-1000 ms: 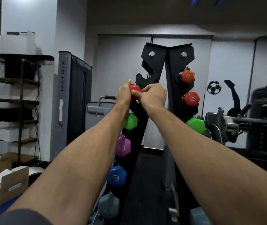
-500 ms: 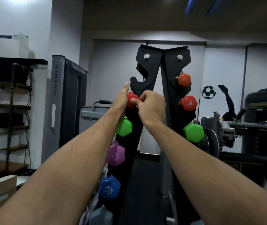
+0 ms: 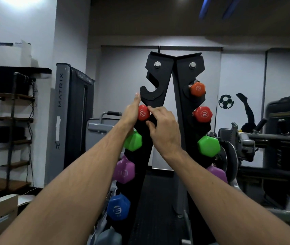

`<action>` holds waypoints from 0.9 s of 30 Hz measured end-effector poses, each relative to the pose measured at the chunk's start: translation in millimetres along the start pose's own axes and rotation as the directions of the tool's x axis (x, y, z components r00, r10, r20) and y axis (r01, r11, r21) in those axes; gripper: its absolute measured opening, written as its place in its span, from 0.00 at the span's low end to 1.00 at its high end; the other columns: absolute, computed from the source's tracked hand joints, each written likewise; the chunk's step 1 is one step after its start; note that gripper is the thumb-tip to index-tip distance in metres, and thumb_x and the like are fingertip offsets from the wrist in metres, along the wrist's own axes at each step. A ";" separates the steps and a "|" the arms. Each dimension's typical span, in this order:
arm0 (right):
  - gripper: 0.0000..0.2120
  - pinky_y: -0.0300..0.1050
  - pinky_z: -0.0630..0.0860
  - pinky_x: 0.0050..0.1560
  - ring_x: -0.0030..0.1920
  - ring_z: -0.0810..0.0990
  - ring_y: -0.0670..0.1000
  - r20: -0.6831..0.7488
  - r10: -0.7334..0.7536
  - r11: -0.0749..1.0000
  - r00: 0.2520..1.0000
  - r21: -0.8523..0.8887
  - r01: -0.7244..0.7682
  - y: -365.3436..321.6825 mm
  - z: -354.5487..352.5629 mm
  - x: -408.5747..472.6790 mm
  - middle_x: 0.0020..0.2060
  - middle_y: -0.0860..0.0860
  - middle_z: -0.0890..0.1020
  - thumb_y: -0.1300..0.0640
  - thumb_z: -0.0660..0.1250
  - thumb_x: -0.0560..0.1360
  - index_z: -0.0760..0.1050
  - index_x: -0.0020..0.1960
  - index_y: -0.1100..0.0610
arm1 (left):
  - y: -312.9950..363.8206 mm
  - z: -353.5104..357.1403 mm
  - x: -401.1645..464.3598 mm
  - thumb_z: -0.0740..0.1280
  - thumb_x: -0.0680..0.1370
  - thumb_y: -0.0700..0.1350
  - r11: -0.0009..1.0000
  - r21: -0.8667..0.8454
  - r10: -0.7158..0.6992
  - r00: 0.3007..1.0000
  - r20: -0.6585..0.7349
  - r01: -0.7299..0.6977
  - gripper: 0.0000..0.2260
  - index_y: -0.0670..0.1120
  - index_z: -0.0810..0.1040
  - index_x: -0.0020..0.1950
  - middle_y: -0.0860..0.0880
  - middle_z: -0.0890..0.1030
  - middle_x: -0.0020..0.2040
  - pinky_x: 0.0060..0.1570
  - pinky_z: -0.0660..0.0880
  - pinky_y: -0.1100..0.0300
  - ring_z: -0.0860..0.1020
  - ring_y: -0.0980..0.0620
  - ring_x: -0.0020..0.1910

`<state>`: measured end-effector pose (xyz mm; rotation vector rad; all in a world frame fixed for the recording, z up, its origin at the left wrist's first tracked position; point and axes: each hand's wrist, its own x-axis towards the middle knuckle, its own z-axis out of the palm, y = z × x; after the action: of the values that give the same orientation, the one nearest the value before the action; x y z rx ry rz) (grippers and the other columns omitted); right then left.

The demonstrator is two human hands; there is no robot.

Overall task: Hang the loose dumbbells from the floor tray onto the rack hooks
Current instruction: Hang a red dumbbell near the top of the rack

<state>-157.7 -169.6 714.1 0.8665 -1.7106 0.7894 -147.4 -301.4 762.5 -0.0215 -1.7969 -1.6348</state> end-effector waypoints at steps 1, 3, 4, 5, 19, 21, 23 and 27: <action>0.25 0.33 0.66 0.61 0.62 0.76 0.49 0.008 -0.021 1.000 1.000 0.006 0.020 3.5 -0.4 -3.4 0.62 0.49 0.80 0.58 0.72 0.78 0.74 0.74 0.56 | -1.1 0.8 -1.6 0.53 0.71 0.78 0.999 0.030 0.016 1.000 0.004 -0.016 0.32 0.53 0.80 0.50 0.43 0.84 0.55 0.64 0.77 0.46 0.84 0.45 0.55; 0.25 0.35 0.67 0.66 0.65 0.76 0.50 0.009 -0.049 0.998 0.999 0.041 0.049 8.8 -1.0 -10.1 0.65 0.51 0.80 0.60 0.70 0.79 0.72 0.76 0.58 | 1.4 1.0 -6.2 0.52 0.70 0.79 0.997 0.078 0.020 1.000 0.004 -0.020 0.31 0.56 0.78 0.46 0.43 0.84 0.56 0.66 0.75 0.46 0.82 0.45 0.57; 0.25 0.37 0.68 0.70 0.67 0.76 0.51 0.011 -0.051 0.996 0.999 0.069 0.050 10.6 -1.0 -13.5 0.66 0.52 0.79 0.61 0.68 0.80 0.71 0.77 0.58 | 4.5 1.2 -10.1 0.50 0.72 0.79 0.996 0.084 0.024 1.000 0.012 -0.025 0.30 0.56 0.77 0.46 0.43 0.83 0.57 0.66 0.75 0.47 0.82 0.46 0.58; 0.26 0.39 0.68 0.72 0.69 0.75 0.51 0.019 -0.049 0.994 0.999 0.097 0.047 11.4 -0.9 -16.3 0.68 0.53 0.79 0.62 0.67 0.80 0.70 0.77 0.59 | 8.1 0.9 -14.0 0.49 0.76 0.76 0.996 0.080 0.024 0.999 0.030 -0.026 0.29 0.56 0.77 0.48 0.43 0.83 0.57 0.64 0.76 0.50 0.82 0.47 0.57; 0.37 0.50 0.64 0.79 0.80 0.61 0.53 0.279 -0.207 0.970 0.938 -0.067 0.234 16.2 -13.8 -27.3 0.84 0.52 0.55 0.62 0.65 0.78 0.54 0.84 0.60 | -14.5 -4.9 -34.2 0.60 0.83 0.61 0.868 0.353 0.347 0.935 0.075 -0.350 0.24 0.52 0.67 0.76 0.52 0.77 0.62 0.67 0.73 0.54 0.76 0.52 0.62; 0.37 0.49 0.63 0.80 0.80 0.61 0.53 0.293 -0.186 0.977 0.938 -0.043 0.207 15.1 -15.5 -27.9 0.83 0.53 0.56 0.64 0.64 0.78 0.54 0.84 0.61 | -13.0 -6.5 -31.3 0.64 0.81 0.61 0.865 0.374 0.322 0.942 0.097 -0.334 0.26 0.52 0.65 0.76 0.49 0.78 0.61 0.62 0.76 0.55 0.78 0.50 0.59; 0.36 0.49 0.62 0.80 0.80 0.61 0.53 0.296 -0.167 0.983 0.941 -0.025 0.182 14.3 -15.6 -28.6 0.83 0.54 0.56 0.66 0.63 0.77 0.55 0.83 0.61 | -10.7 -9.7 -26.0 0.67 0.80 0.59 0.864 0.377 0.314 0.942 0.118 -0.335 0.25 0.49 0.67 0.73 0.49 0.79 0.57 0.56 0.77 0.58 0.79 0.52 0.54; 0.33 0.50 0.59 0.81 0.82 0.57 0.54 0.312 -0.168 0.980 0.935 -0.046 0.192 13.5 -14.2 -29.6 0.83 0.55 0.56 0.66 0.61 0.77 0.59 0.82 0.62 | -4.5 -13.7 -20.6 0.68 0.82 0.53 0.902 0.292 0.281 0.947 0.159 -0.317 0.14 0.46 0.72 0.61 0.51 0.78 0.48 0.49 0.75 0.62 0.77 0.54 0.47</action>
<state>-155.6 -145.4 688.1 1.1217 -1.8844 0.4801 -127.3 -305.6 747.9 -0.2398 -2.0095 -1.1390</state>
